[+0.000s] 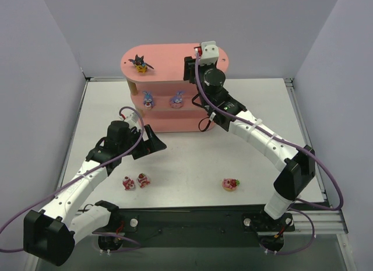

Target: Place and organize the plastic toys onto the shelf

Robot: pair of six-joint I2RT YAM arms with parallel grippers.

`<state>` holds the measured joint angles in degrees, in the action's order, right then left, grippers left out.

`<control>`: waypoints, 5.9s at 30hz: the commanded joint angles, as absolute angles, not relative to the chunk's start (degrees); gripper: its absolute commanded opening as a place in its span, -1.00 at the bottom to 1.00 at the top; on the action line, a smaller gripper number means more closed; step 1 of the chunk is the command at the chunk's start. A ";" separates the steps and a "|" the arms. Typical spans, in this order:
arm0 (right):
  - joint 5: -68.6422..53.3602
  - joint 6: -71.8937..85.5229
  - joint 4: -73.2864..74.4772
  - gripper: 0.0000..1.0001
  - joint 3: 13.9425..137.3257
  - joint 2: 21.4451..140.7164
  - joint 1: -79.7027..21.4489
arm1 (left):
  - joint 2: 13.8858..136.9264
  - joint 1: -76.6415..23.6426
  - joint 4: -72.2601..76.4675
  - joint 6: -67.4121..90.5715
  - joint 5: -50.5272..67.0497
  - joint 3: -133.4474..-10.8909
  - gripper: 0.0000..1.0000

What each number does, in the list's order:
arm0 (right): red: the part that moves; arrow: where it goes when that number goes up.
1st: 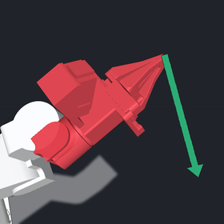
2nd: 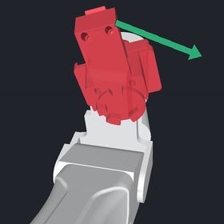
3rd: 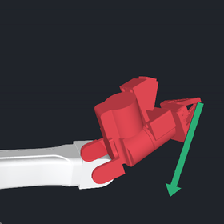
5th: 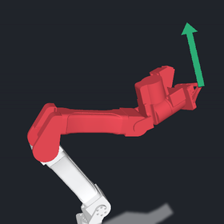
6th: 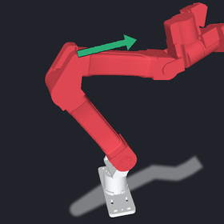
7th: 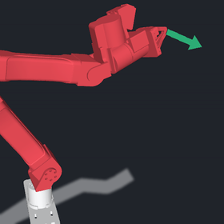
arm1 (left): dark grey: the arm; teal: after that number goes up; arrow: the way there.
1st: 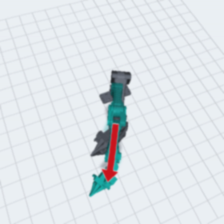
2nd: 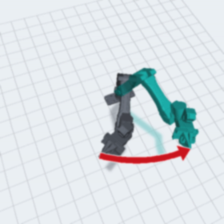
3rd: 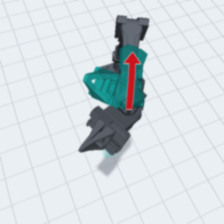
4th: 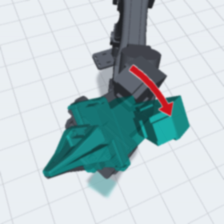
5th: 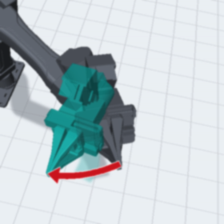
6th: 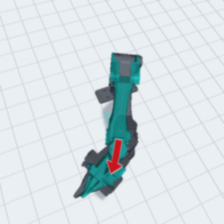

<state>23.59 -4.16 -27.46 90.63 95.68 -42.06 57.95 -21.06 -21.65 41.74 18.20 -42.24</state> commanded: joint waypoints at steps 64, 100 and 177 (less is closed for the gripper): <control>-26.81 23.65 1.76 -1.00 86.22 77.08 -46.40 | 63.11 -21.71 47.20 76.47 45.00 -45.79 0.48; -27.42 26.72 1.41 -1.00 91.05 83.41 -47.55 | 61.96 -26.72 53.26 75.68 51.86 -42.10 0.92; -3.00 31.47 -6.43 -1.00 86.91 76.46 -50.71 | 59.50 -26.72 57.84 77.44 27.16 -38.49 0.95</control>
